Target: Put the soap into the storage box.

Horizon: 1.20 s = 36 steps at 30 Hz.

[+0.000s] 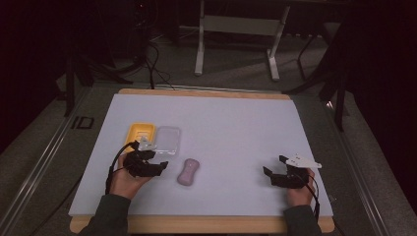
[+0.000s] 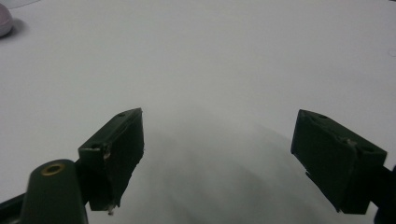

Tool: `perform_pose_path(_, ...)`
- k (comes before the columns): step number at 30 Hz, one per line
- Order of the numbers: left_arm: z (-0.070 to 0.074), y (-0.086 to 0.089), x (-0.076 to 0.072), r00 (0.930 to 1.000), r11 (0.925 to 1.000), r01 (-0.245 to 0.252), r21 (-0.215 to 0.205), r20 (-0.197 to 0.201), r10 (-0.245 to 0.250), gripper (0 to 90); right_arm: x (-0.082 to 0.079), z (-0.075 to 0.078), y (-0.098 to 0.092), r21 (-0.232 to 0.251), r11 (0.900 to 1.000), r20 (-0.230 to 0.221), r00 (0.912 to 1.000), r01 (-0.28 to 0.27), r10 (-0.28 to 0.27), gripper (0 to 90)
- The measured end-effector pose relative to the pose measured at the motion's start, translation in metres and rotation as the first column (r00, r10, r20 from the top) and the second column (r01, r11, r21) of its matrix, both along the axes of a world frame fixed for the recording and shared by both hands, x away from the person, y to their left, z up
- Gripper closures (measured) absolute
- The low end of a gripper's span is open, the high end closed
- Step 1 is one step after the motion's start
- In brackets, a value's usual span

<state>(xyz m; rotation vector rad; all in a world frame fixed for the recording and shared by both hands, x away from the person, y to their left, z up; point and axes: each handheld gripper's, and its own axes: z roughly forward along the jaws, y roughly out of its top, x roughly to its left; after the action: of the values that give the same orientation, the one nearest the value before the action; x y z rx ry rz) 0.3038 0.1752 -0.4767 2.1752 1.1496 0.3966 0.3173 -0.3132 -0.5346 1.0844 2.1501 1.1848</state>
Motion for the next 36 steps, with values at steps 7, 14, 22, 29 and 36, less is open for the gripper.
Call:
perform_pose_path(7, 0.005, -0.008, 0.003, 0.9999, 0.9998, 0.010, 0.015, -0.006, -0.010, 40.6, 0.000, 0.000, 0.000, 0.000, 1.000, 0.000, 1.0000, 0.000, 0.000, 16.9)
perform_pose_path(14, 0.009, -0.017, 0.008, 0.9995, 0.9997, 0.021, 0.014, -0.022, -0.020, 38.8, 0.000, 0.000, 0.000, 0.004, 1.000, 0.000, 1.0000, 0.003, -0.003, 16.9)
perform_pose_path(22, 0.011, -0.022, 0.012, 0.9989, 0.9996, 0.016, 0.023, -0.045, -0.015, 37.2, 0.000, 0.000, 0.000, 0.005, 1.000, -0.002, 1.0000, 0.004, -0.004, 16.9)
perform_pose_path(29, 0.011, -0.031, 0.014, 0.9979, 0.9990, 0.040, 0.019, -0.052, -0.039, 34.3, 0.000, 0.000, 0.000, 0.005, 1.000, -0.003, 1.0000, 0.003, -0.003, 16.8)
perform_pose_path(36, 0.012, -0.042, 0.016, 0.9966, 0.9979, 0.048, 0.043, -0.069, -0.045, 33.9, 0.000, 0.000, -0.001, 0.008, 1.000, -0.001, 1.0000, 0.002, -0.002, 16.8)
